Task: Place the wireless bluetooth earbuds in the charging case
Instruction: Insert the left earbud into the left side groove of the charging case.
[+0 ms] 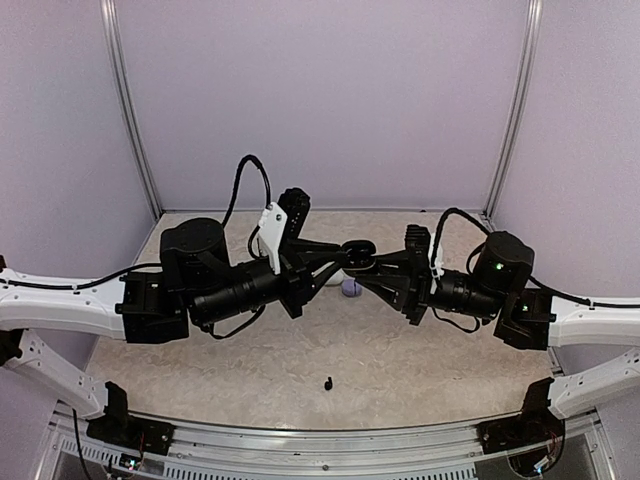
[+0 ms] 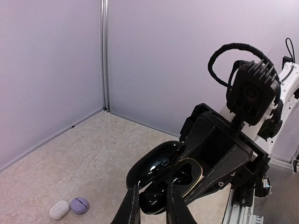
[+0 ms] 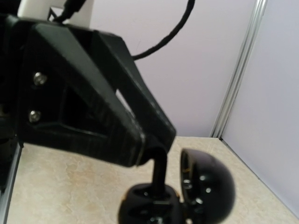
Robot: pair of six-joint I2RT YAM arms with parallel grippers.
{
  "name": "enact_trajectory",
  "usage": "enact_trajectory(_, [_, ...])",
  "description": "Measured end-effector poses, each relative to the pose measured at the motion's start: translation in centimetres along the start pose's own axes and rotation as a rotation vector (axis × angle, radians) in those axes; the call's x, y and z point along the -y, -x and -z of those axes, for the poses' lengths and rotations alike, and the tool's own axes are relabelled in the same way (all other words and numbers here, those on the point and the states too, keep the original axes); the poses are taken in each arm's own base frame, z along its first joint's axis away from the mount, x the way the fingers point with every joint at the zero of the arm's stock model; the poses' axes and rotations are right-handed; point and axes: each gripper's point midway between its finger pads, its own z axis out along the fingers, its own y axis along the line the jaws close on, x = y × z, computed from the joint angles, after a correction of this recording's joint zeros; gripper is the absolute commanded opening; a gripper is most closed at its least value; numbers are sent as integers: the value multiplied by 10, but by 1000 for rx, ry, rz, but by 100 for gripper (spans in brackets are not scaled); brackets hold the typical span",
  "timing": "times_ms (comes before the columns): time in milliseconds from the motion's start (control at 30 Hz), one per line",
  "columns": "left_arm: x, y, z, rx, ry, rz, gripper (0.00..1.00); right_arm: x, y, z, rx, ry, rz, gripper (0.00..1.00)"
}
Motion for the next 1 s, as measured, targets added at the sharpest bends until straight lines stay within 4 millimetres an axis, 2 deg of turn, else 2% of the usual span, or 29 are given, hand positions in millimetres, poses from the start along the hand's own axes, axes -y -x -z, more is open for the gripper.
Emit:
enact_trajectory(200, [2,-1,0,-36,17,-93,7,-1,-1,0,-4,3,46,0])
enact_trajectory(467, [2,-12,-5,-96,29,-201,8,0,-11,0,-44,0,77,0])
enact_trajectory(833, [2,-18,-9,-108,34,-209,13,3,-9,1,-41,-11,77,0])
enact_trajectory(1000, [2,-16,-9,-102,31,-192,28,3,-8,2,-36,-11,75,0])
